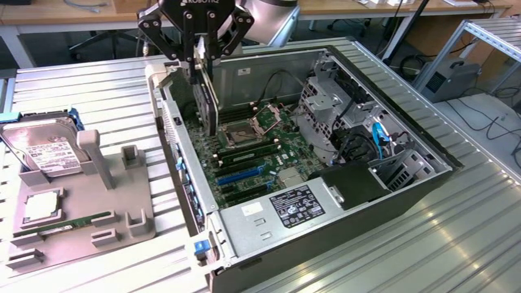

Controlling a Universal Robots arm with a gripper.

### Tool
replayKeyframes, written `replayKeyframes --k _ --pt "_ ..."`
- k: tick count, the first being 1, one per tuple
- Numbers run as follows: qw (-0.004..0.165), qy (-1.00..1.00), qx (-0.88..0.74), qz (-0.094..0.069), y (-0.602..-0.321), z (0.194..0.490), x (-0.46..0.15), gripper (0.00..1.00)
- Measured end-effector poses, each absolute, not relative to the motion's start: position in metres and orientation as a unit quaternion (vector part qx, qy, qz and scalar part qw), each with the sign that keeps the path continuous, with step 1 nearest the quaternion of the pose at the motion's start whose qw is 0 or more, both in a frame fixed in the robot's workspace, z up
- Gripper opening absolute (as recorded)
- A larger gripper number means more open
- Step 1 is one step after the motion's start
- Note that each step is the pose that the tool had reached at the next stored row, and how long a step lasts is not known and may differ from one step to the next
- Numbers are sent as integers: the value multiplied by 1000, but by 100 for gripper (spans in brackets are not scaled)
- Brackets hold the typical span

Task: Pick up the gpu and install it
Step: 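Pick up the gpu and move the gpu toward the slot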

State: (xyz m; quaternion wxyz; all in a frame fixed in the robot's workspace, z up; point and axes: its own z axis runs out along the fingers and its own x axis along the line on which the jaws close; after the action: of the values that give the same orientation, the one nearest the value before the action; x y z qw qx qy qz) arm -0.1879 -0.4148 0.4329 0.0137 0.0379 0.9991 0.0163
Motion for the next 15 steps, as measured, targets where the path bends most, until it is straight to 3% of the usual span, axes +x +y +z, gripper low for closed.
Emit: replayKeyframes --k 15 --pt "14 999 38 16 -415 432 -176 27"
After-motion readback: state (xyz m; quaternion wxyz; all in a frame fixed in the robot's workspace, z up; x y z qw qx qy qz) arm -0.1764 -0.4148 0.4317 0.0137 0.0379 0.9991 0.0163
